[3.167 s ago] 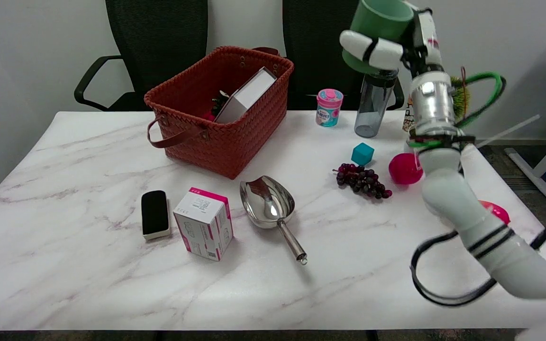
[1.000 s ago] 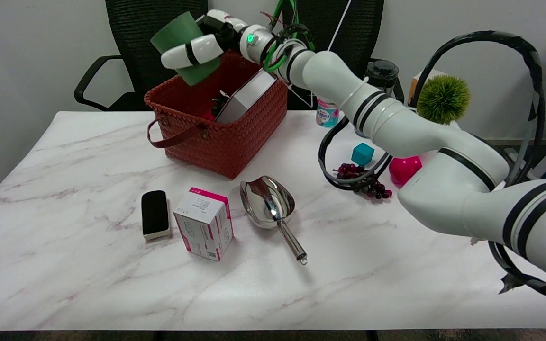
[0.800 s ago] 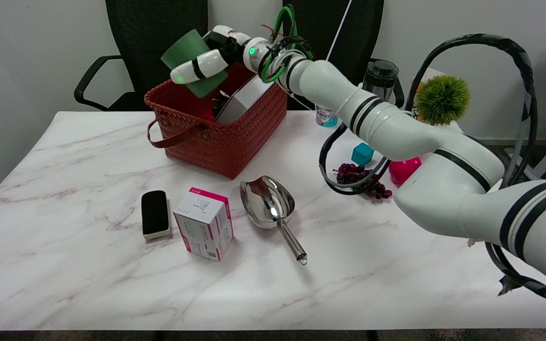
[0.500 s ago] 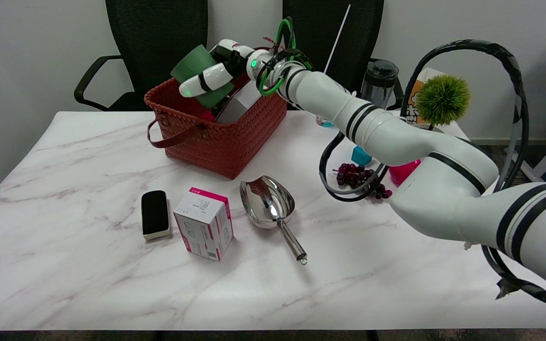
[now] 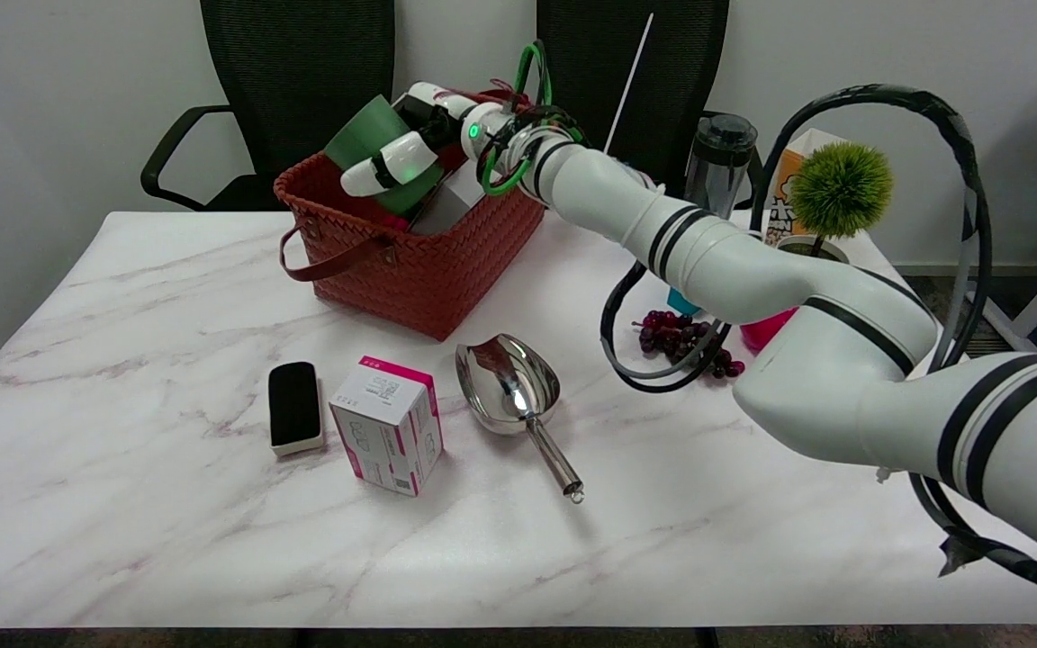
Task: Place the green mug into the brown storage basket.
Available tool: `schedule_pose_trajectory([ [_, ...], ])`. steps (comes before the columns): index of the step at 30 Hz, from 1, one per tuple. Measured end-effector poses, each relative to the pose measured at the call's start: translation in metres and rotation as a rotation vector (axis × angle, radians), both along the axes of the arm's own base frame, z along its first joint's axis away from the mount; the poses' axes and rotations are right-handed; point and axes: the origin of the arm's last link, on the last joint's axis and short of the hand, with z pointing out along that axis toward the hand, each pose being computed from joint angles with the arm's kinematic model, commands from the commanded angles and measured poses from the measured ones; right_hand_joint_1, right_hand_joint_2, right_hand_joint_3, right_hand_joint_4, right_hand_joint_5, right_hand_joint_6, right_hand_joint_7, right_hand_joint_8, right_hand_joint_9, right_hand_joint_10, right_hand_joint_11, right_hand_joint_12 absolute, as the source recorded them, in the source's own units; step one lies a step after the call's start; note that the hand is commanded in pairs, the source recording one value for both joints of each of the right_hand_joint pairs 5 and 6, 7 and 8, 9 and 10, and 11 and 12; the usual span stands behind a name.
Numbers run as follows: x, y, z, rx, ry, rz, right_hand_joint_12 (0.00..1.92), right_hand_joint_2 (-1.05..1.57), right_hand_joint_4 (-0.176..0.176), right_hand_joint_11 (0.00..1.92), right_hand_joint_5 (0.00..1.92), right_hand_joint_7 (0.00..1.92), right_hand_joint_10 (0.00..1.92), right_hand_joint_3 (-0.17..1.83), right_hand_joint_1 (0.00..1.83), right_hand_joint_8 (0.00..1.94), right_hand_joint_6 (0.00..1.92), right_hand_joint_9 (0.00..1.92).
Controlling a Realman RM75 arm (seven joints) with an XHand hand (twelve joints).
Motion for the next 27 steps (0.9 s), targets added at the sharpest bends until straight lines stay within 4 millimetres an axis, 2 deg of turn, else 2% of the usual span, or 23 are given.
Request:
schedule_pose_trajectory([
  [5, 0.0010, 0.0007, -0.0037, 0.007, 0.004, 0.008, 0.56, 0.27, 0.000, 0.56, 0.75, 1.09, 0.79, 0.94, 1.16, 1.09, 0.75, 0.79],
  [8, 0.0016, 0.0013, -0.0055, 0.010, 0.005, 0.013, 0.52, 0.25, 0.000, 0.52, 0.63, 1.03, 0.74, 0.94, 1.17, 1.03, 0.63, 0.74],
  [10, 0.0017, 0.0017, -0.0064, 0.012, 0.005, 0.017, 0.43, 0.19, 0.000, 0.43, 0.54, 0.89, 0.61, 1.00, 1.19, 0.89, 0.54, 0.61],
  [12, 0.0018, 0.0021, -0.0072, 0.014, 0.006, 0.020, 0.40, 0.12, 0.000, 0.40, 0.53, 0.69, 0.48, 1.05, 1.19, 0.69, 0.53, 0.48],
  [13, 0.0017, 0.0023, -0.0076, 0.015, 0.007, 0.021, 0.39, 0.06, 0.000, 0.39, 0.50, 0.52, 0.38, 1.05, 1.18, 0.52, 0.50, 0.38],
  [16, 0.0019, 0.0028, -0.0082, 0.016, 0.007, 0.025, 0.38, 0.04, 0.000, 0.38, 0.46, 0.41, 0.31, 1.01, 1.18, 0.41, 0.46, 0.31],
  [27, 0.0012, 0.0042, -0.0099, 0.019, 0.009, 0.033, 0.38, 0.03, 0.000, 0.38, 0.40, 0.35, 0.29, 0.96, 1.18, 0.35, 0.40, 0.29],
])
